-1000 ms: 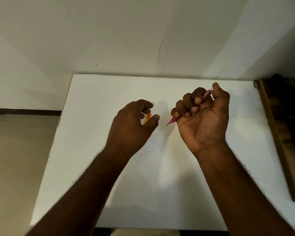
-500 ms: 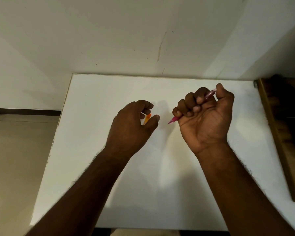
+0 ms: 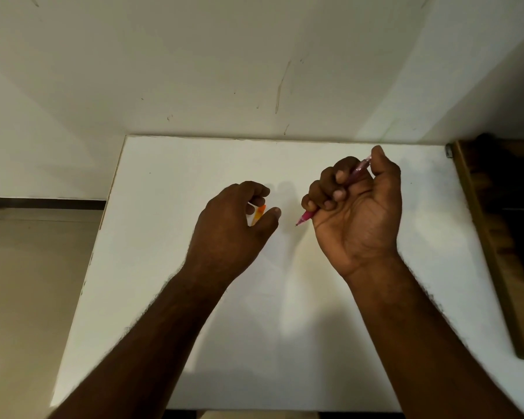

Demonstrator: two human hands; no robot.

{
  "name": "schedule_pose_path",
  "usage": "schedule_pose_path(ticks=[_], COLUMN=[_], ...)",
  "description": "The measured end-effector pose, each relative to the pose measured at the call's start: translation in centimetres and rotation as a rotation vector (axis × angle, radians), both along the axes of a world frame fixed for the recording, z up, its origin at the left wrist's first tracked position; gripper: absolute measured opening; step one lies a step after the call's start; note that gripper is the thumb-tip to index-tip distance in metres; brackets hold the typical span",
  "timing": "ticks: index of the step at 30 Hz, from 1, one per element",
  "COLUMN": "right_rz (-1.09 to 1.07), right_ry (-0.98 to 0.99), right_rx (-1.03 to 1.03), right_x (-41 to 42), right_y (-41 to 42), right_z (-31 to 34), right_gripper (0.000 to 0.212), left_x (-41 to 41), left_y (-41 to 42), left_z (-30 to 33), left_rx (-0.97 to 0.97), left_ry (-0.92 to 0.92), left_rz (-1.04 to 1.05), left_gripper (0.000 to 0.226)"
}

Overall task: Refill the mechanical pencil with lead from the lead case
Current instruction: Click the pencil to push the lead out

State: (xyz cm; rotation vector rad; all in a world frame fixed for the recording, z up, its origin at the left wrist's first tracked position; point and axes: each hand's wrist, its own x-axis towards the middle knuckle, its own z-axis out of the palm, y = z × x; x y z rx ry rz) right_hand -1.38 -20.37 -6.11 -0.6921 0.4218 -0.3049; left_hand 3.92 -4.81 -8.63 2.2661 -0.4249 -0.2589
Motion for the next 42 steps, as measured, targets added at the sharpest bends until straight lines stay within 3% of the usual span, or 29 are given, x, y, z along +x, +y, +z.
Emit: schedule_pose_path(ticks=[19, 27, 42], right_rz=[-0.009, -0.021, -0.033], right_ry=[-0.029, -0.044, -0.101], right_rx=[0.038, 0.183, 0.271], right_x=[-0.12, -0.44, -0.47], right_y=[-0.08, -0.4, -0.58], right_z=[-0.19, -0.57, -0.68], right_gripper=[0.051, 0.051, 0.047], left_x=[-0.02, 0.42, 0.49], left_y=[0.19, 0.44, 0.6], left_z=[0.08, 0.01, -0.06], left_rx=[-0.006, -0.019, 0.01], left_ry=[0.003, 0.019, 0.03], left_rz=[-0.003, -0.007, -0.039], left_gripper=[0.034, 0.027, 0.048])
